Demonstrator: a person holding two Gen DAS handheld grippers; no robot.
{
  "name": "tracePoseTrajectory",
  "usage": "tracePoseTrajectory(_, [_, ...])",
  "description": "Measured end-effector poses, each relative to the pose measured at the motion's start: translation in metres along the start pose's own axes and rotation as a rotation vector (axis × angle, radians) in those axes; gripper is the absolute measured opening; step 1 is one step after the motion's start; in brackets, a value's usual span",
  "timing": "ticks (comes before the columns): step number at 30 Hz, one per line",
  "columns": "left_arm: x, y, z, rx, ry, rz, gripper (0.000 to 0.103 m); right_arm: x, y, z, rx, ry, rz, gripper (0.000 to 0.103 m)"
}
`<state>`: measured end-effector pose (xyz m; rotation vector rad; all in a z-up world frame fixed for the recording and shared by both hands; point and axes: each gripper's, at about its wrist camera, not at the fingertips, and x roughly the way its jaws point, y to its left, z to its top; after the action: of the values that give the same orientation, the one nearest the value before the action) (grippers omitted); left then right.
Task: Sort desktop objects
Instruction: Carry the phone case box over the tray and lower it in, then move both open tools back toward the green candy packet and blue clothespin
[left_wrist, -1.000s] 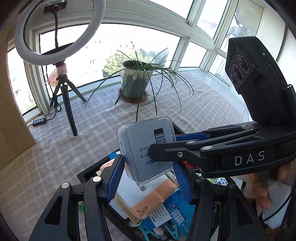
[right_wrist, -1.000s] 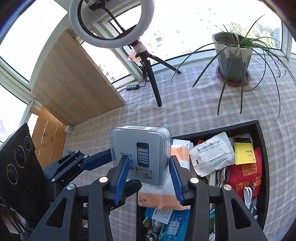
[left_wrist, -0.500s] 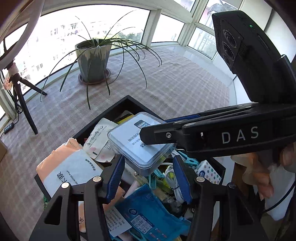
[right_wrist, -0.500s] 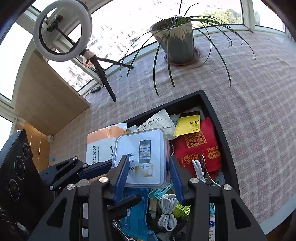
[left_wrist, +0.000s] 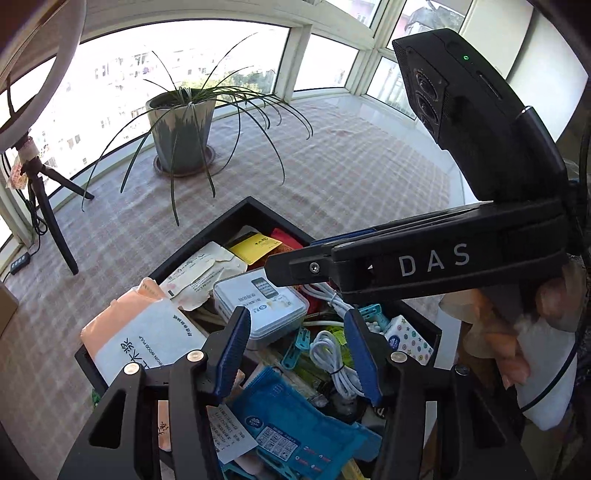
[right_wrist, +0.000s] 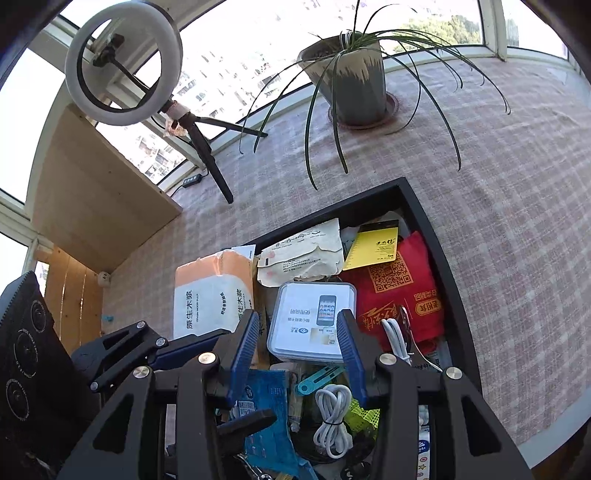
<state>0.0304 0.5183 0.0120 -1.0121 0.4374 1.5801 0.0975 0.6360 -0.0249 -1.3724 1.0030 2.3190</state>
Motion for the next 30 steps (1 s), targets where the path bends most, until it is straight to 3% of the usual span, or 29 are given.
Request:
tracePoseTrajectory(5, [-0.015, 0.013, -0.006, -0.014, -0.012, 0.028, 0.057, -0.003, 0.01, -0.002, -0.015, -0.012, -0.005, 0.04])
tracePoseTrajectory(14, [-0.068, 0.065, -0.045, -0.105, -0.053, 0.148, 0.057, 0.007, 0.045, -0.01, -0.068, 0.017, 0.014, 0.04])
tracePoseTrajectory(21, [-0.12, 0.13, -0.1, -0.228, -0.068, 0.269, 0.057, 0.024, 0.097, -0.019, -0.148, 0.048, 0.037, 0.04])
tracePoseTrajectory(30, [-0.198, 0.231, -0.201, -0.375, -0.054, 0.426, 0.057, 0.057, 0.175, -0.05, -0.216, 0.09, 0.07, 0.043])
